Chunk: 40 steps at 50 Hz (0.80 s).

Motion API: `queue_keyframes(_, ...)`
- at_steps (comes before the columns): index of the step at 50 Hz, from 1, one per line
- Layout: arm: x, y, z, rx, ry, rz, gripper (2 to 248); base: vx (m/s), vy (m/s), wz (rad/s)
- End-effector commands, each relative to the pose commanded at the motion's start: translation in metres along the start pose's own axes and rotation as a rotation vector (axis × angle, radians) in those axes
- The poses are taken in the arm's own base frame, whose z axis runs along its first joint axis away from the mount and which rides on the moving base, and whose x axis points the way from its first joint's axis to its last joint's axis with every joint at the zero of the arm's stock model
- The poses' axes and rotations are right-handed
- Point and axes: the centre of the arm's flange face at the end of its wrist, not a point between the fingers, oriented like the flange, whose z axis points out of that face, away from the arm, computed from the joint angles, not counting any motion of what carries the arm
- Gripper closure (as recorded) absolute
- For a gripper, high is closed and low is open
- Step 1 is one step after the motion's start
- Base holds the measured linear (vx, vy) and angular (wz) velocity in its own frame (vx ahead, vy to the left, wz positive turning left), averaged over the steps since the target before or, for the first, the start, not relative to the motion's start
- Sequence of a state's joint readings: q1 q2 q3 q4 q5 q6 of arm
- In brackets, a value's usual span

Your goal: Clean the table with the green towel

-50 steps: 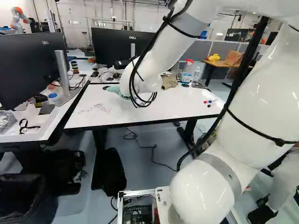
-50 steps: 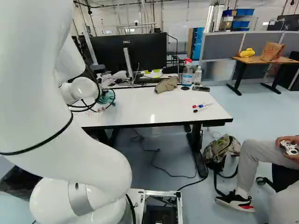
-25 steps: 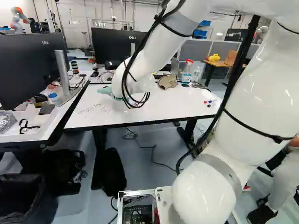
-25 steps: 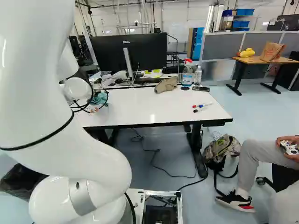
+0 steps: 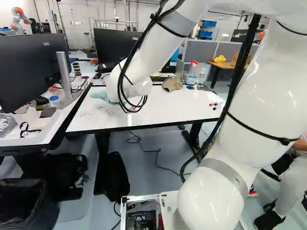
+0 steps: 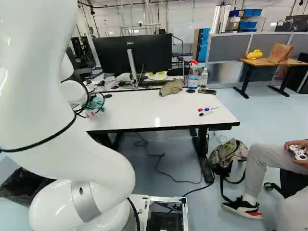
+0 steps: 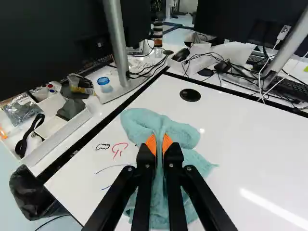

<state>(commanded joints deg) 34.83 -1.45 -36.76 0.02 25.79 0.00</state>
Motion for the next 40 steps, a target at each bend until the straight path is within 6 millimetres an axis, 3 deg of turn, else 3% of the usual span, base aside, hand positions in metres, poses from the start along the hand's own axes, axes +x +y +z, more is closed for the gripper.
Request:
queue_keyframes(13,-0.003,-0.009,0.002,0.018,-0.042,-0.01,215,0.0,0.0,0.0)
queue_keyframes(40,-0.012,-0.009,0.001,0.017,-0.148,-0.011,215,0.0,0.0,0.0)
